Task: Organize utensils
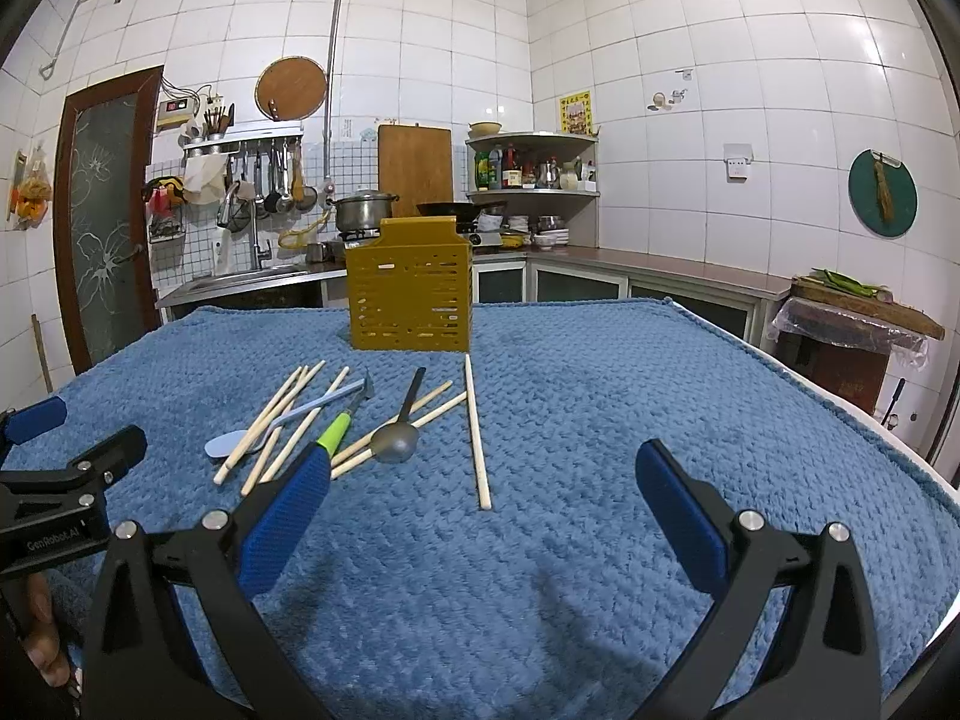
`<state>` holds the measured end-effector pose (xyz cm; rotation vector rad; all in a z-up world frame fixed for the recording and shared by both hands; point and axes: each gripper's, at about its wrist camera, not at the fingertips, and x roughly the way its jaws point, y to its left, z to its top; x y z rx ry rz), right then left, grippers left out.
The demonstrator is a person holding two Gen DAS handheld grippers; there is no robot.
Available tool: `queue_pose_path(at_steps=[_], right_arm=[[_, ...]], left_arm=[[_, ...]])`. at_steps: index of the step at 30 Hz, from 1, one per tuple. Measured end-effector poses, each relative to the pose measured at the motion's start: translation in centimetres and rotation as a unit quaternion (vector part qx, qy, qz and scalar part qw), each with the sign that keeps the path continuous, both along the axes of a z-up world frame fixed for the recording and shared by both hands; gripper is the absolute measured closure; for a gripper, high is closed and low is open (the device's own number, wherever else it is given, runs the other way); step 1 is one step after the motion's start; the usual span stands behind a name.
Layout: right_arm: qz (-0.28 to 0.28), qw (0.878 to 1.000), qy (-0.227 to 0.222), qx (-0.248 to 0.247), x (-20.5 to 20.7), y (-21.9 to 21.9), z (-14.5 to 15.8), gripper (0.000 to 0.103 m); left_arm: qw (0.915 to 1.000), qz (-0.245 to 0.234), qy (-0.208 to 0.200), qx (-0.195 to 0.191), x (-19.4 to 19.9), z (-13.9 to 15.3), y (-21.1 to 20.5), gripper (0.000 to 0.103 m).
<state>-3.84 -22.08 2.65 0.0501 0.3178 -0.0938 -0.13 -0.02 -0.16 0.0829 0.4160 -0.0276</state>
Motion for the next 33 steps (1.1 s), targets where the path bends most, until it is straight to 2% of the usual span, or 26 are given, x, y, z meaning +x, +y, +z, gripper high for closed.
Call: queue_pose_path(at_steps=[33], right_arm=[[0.000,1.000,-0.001,0.001,-0.02,-0.18,0.02,0.004]], left_arm=[[1.0000,0.000,0.000,0.000,0.00,-0.05,-0.02,0.005]])
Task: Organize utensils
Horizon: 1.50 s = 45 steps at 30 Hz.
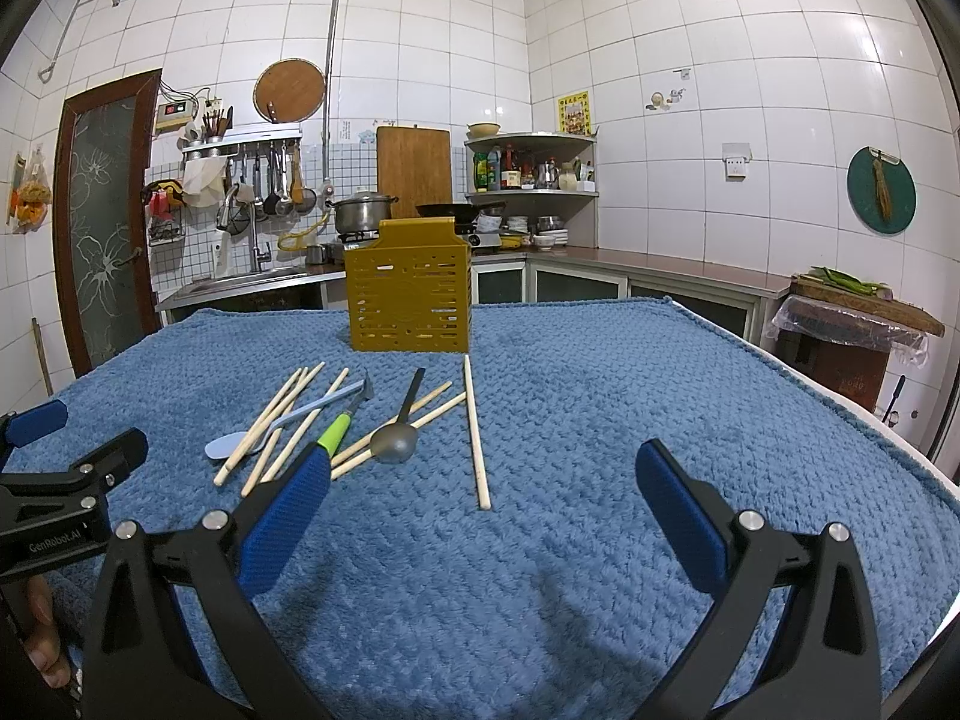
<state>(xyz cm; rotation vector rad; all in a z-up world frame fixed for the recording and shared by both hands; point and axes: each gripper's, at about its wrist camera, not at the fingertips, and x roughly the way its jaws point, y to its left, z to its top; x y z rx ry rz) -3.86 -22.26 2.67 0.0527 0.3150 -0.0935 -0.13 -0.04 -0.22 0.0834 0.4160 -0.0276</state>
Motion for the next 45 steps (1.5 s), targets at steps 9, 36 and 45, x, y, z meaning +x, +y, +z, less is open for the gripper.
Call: queue_pose_path(at_steps=[9,36,45], right_arm=[[0.000,1.000,0.000,0.000,-0.02,-0.04,-0.05,0.004],[0.001,1.000,0.001,0.004,-0.19,-0.63,0.60,0.004],[0.008,1.000,0.011,0.020,0.48,-0.60,0.77,0.004]], left_arm=[[1.0000,-0.001,0.001,0.000,0.04,-0.03,0.00,0.005],[1.0000,-0.001,0.005,0.000,0.05,-0.21,0.04,0.005],[0.9998,-0.008,0.014,-0.009,0.41,0.52,0.35,0.005]])
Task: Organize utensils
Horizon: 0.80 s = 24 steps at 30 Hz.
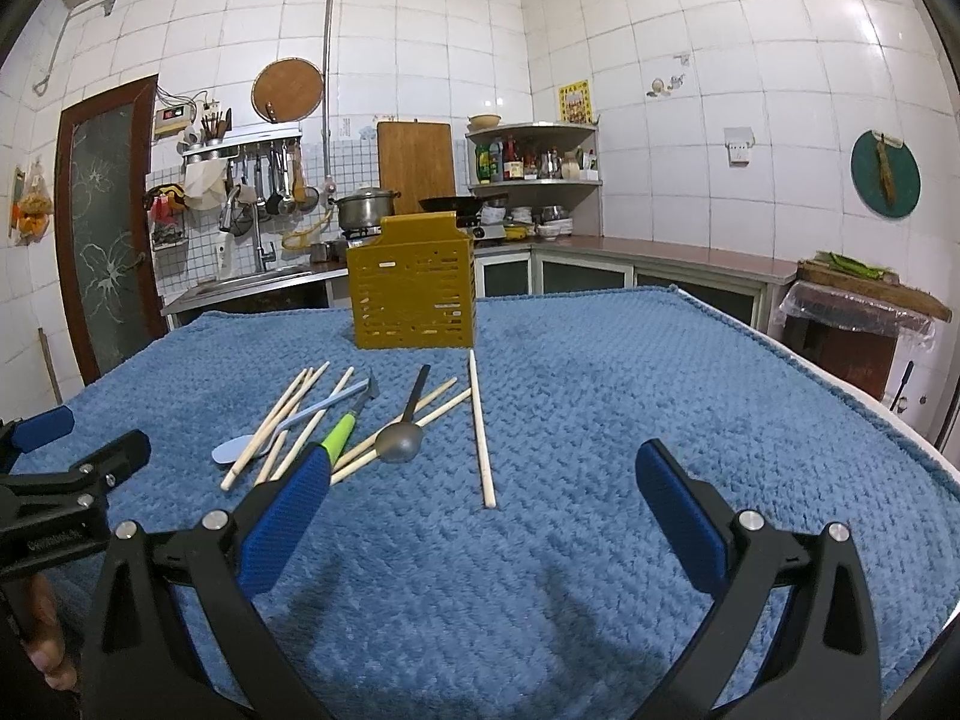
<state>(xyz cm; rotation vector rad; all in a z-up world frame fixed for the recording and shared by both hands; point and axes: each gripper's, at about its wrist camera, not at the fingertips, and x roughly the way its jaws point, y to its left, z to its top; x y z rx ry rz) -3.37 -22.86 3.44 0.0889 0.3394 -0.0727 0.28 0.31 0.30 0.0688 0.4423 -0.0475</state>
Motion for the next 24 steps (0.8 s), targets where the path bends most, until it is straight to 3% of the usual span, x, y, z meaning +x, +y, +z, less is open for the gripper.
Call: queue_pose_path(at_steps=[12,18,24], right_arm=[[0.008,1.000,0.001,-0.002,2.4,-0.3,3.1,0.004],[0.011,0.999,0.023,0.034,5.2,-1.3,4.0,0.004],[0.005,0.999,0.042,0.009,7.5,-1.4,4.8,0.004]], left_arm=[[0.9992,0.012,-0.037,0.007,1.6,5.0,0.4,0.005],[0.9997,0.007,-0.022,-0.005,3.9,6.8,0.4,0.005],[0.9999,0.011,-0.012,0.003,6.3,7.6,0.3,0.005]])
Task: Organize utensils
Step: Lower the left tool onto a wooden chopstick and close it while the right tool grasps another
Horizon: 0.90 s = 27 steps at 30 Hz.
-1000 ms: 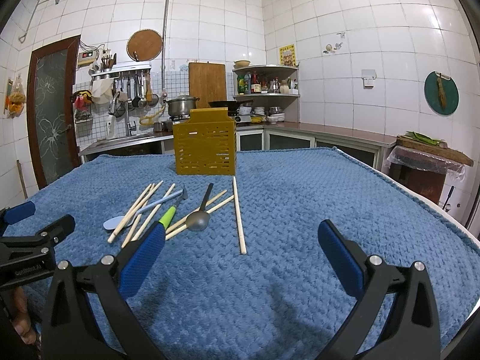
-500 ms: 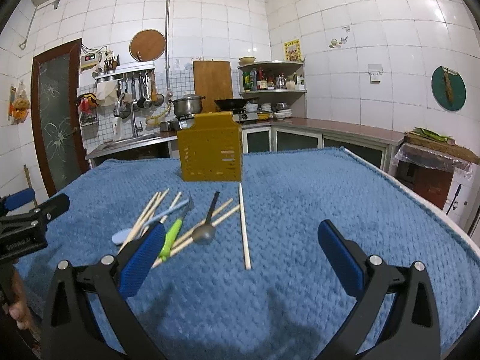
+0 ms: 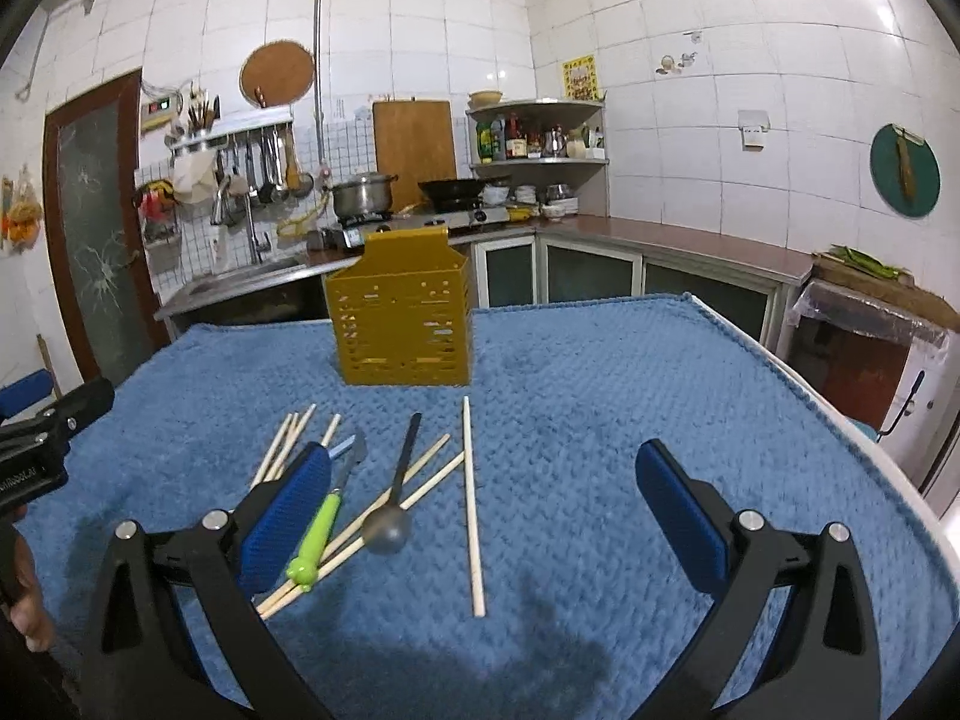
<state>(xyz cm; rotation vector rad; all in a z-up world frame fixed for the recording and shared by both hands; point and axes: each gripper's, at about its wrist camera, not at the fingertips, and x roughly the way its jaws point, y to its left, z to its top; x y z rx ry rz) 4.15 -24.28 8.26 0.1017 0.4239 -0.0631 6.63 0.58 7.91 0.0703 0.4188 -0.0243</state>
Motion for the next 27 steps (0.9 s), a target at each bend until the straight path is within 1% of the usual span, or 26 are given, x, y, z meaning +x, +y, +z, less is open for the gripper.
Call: queue_pose_path(at_steps=[5,9,13,17,19,21,23,25,26,27], right_arm=[[0.000,1.000,0.028,0.002,3.0,-0.5,0.4,0.004],[0.000,0.999,0.046,-0.009,5.6,-0.6,0.2,0.004],[0.009,0.997,0.080,0.000,9.0,-0.8,-0.9,0.004],[0.007,0.994,0.111,-0.018,11.9,-0.5,-2.7,0.004],[0.005,0.992,0.122,-0.021,13.1,-0.6,-3.5,0.004],[0.004,0.990,0.138,-0.025,14.7,-0.6,-4.5,0.004],[0.003,0.988,0.149,-0.027,15.7,-0.6,-5.3,0.004],[0.002,0.986,0.160,-0.035,17.0,-0.5,-6.2,0.005],[0.000,0.986,0.164,-0.041,17.4,-0.5,-6.4,0.005],[-0.002,0.985,0.168,-0.046,17.9,-0.5,-6.7,0.009]], left_arm=[[0.9995,0.004,0.032,0.001,3.1,-0.2,0.1,0.005],[0.9982,0.005,0.060,0.005,6.0,-0.1,0.1,0.005],[0.9970,0.002,0.078,-0.006,8.4,-0.4,0.3,0.005],[0.9938,0.000,0.110,-0.015,11.3,-1.5,0.5,0.005],[0.9921,0.002,0.125,-0.014,12.7,-2.3,0.4,0.005],[0.9898,0.003,0.142,-0.012,14.2,-3.5,0.2,0.009],[0.9871,0.001,0.160,-0.010,15.4,-4.6,0.0,0.019],[0.9825,-0.006,0.186,-0.016,16.6,-5.8,-0.2,0.025],[0.9805,-0.008,0.195,-0.018,17.0,-6.4,-0.3,0.027],[0.9790,-0.007,0.203,-0.017,17.5,-6.9,-0.4,0.028]])
